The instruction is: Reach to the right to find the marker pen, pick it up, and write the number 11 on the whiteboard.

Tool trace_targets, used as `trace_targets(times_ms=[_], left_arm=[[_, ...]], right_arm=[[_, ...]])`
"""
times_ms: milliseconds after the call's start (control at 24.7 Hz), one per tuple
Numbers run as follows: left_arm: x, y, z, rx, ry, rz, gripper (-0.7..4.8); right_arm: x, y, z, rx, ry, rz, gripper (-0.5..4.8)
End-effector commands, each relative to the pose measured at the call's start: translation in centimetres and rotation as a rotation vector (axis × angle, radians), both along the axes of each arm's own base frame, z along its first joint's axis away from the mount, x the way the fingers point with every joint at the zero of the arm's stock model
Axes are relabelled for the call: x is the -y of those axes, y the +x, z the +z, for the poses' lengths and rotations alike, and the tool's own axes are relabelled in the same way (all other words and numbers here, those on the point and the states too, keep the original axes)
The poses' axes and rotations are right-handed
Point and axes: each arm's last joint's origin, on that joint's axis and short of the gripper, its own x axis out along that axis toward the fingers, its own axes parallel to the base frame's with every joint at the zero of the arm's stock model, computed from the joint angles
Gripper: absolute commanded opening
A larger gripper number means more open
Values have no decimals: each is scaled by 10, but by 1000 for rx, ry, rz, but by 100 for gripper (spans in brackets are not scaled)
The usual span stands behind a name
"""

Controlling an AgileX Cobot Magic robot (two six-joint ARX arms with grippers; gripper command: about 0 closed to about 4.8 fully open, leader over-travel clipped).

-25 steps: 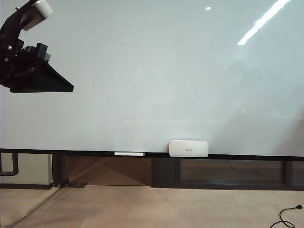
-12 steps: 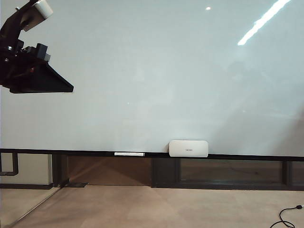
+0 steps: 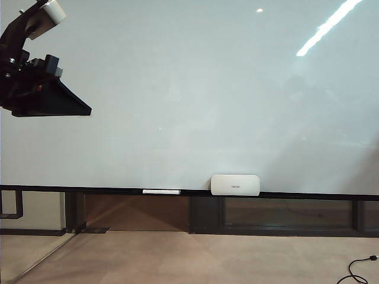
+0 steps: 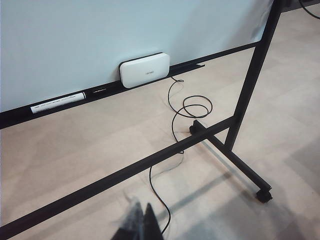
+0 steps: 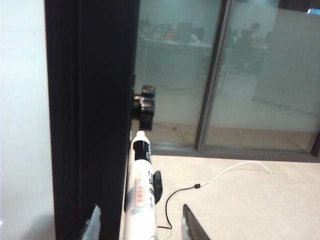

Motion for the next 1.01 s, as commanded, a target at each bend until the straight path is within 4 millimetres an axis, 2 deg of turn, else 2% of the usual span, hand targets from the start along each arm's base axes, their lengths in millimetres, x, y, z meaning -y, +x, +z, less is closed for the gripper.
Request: trace_targets(times_ms=[41, 243, 405, 891, 1013], left_arm=[[0, 1, 3, 19, -2, 1, -5], [0, 1, 3, 18, -4, 1, -5], [0, 1, 3, 18, -4, 1, -5], [0, 1, 3, 18, -4, 1, -5], [0, 1, 3, 18, -4, 1, -5]], right_arm=[[0, 0, 3, 1, -17, -6, 210], [1, 0, 3, 2, -15, -26, 209], [1, 0, 3, 2, -14, -28, 174], [0, 1, 1, -3, -12, -24, 141], [0, 2, -3, -16, -7, -23, 116]])
